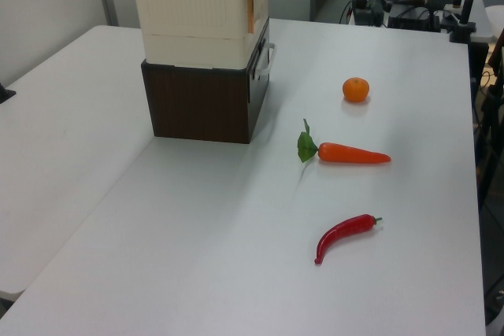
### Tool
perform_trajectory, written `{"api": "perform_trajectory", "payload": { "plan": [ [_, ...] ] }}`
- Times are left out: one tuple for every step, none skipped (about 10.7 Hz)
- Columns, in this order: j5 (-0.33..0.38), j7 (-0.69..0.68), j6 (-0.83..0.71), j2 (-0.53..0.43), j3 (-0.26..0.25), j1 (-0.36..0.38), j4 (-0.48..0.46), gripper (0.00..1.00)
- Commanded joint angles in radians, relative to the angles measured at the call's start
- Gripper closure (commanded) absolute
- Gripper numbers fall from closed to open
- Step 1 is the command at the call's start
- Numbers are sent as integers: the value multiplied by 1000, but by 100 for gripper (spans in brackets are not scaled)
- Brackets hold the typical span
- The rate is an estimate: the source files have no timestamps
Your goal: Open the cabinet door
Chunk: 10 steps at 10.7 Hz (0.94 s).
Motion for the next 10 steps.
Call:
{"api": "perform_trajectory", "payload": {
  "plan": [
    [-15,-15,-41,-16,1,9,-6,0],
    [-15,-21,-38,-14,1,7,-4,0],
    [-13,-47,-43,-14,1,7,-4,0],
    [-13,-61,-46,-16,1,7,-4,0],
    [-12,-60,-44,-14,1,6,-4,0],
    [-12,-58,-44,-14,1,7,-4,0],
    [-10,-58,-46,-13,1,7,-4,0],
    [-9,-60,-46,-11,1,7,-4,0],
    [-7,-58,-47,-10,1,9,-4,0],
    [-4,-58,-53,-8,3,10,-4,0]
  ]
}}
